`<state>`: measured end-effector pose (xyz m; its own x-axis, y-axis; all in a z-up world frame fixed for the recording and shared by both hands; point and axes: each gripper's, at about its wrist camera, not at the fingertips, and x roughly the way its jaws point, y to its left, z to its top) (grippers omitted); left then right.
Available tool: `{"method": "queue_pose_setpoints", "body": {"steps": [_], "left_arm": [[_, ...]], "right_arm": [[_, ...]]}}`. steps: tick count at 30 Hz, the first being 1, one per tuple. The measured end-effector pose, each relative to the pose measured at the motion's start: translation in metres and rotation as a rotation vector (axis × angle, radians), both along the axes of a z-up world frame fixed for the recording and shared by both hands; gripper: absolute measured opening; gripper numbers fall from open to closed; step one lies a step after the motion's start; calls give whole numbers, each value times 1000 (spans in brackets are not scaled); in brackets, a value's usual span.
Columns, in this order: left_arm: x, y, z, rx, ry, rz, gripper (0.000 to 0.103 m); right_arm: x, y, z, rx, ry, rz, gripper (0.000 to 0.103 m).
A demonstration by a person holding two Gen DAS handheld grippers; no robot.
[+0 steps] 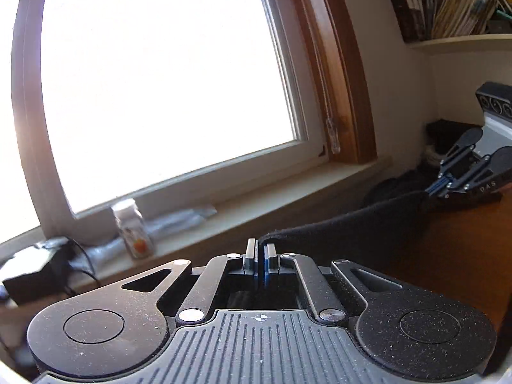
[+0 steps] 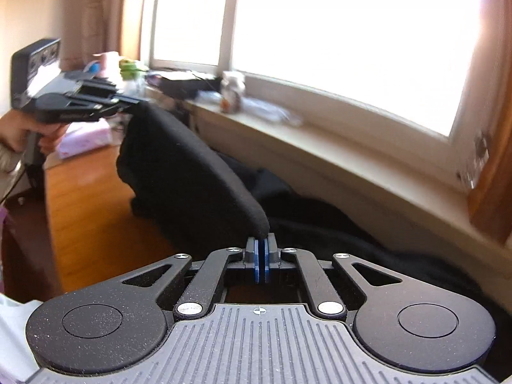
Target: Fold clothes
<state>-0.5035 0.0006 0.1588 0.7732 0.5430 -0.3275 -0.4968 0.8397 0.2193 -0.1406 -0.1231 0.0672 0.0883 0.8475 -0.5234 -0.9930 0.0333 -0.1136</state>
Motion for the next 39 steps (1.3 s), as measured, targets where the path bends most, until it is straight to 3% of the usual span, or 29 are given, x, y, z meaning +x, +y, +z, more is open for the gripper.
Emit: {"method": "queue_pose_setpoints", "body": {"steps": [7,10,13,16,20,22,25,27,31,36,39], "left_arm": [[5,-3,-5,-22,92,-4,23],[5,0,-9,-34,99,-14,23],[1,1,-6,-35,85,-21,29],[-2,3,6,15,65,11,28],[3,16,20,0,21,28,28],[19,21,16,-22,26,6,40],[51,25,6,-50,46,-38,44],[82,31,-7,-79,67,-84,44],[144,39,-39,-119,106,-136,56],[198,44,-60,-142,61,-176,66],[225,39,-70,-160,52,-221,66]], "right_arm": [[-9,1,0,-35,-10,-4,5],[-16,-4,-5,-63,7,8,5],[-25,-10,-10,-96,28,28,5],[-34,-10,-17,-120,85,48,5],[-50,-6,-27,-174,85,92,5],[-55,-5,-32,-192,110,111,5],[-67,-5,-41,-231,102,147,6],[-67,-8,-47,-246,114,140,11],[-55,-23,-42,-220,122,83,23],[-23,-70,-37,-207,68,-64,34],[17,-106,-41,-221,36,-230,35]]}}
